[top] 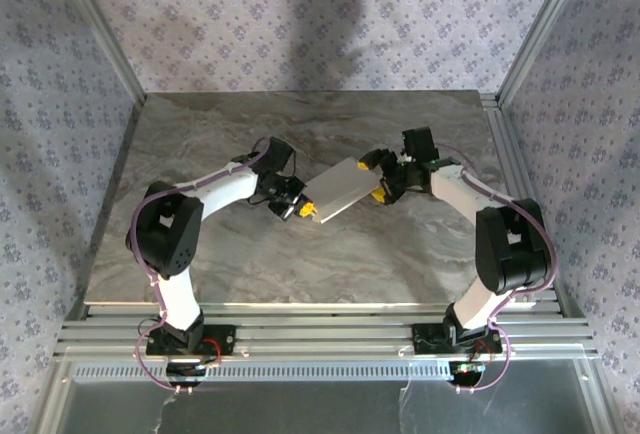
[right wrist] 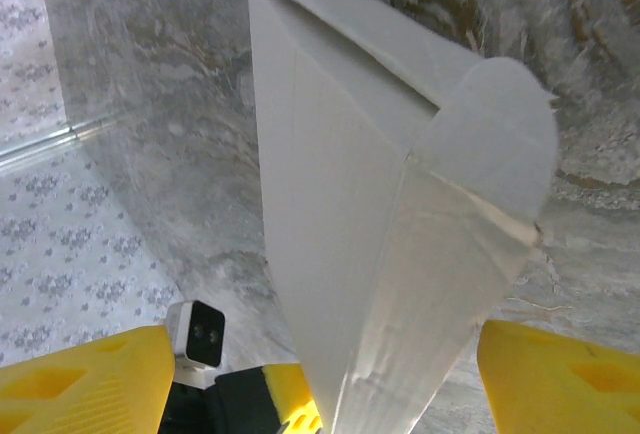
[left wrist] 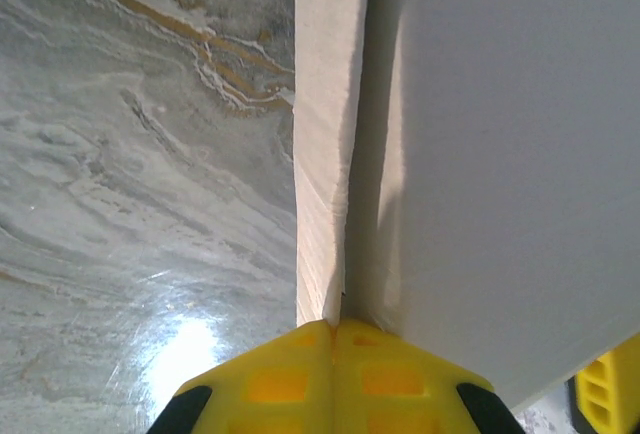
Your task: Fold the paper box
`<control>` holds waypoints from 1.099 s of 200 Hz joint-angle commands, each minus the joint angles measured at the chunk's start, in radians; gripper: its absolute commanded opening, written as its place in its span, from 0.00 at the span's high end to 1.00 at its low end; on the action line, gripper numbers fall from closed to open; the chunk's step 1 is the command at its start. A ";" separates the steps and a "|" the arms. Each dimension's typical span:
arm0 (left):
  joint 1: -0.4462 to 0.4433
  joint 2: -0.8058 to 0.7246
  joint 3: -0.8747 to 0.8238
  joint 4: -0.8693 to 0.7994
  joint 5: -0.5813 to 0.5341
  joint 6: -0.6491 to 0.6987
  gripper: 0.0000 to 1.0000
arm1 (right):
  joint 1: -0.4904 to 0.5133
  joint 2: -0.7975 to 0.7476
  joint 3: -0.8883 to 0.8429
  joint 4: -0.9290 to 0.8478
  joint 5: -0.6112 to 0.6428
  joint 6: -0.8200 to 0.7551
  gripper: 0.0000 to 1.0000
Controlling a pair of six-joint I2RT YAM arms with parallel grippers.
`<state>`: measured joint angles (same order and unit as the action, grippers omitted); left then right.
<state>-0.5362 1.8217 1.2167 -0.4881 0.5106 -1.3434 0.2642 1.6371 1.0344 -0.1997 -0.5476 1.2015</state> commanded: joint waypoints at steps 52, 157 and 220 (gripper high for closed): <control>0.020 -0.012 0.023 -0.010 0.081 0.006 1.00 | 0.034 0.040 -0.106 0.200 -0.060 -0.008 0.16; 0.020 -0.009 0.017 0.001 0.091 0.007 1.00 | 0.074 0.116 -0.076 0.275 0.028 -0.005 0.43; 0.038 -0.045 0.034 0.040 0.107 0.000 0.73 | 0.098 0.053 -0.024 0.149 0.121 0.050 0.60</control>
<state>-0.5152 1.8217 1.2167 -0.4694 0.5838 -1.3487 0.3504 1.7409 0.9699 0.0273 -0.4797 1.2201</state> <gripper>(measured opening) 0.180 0.409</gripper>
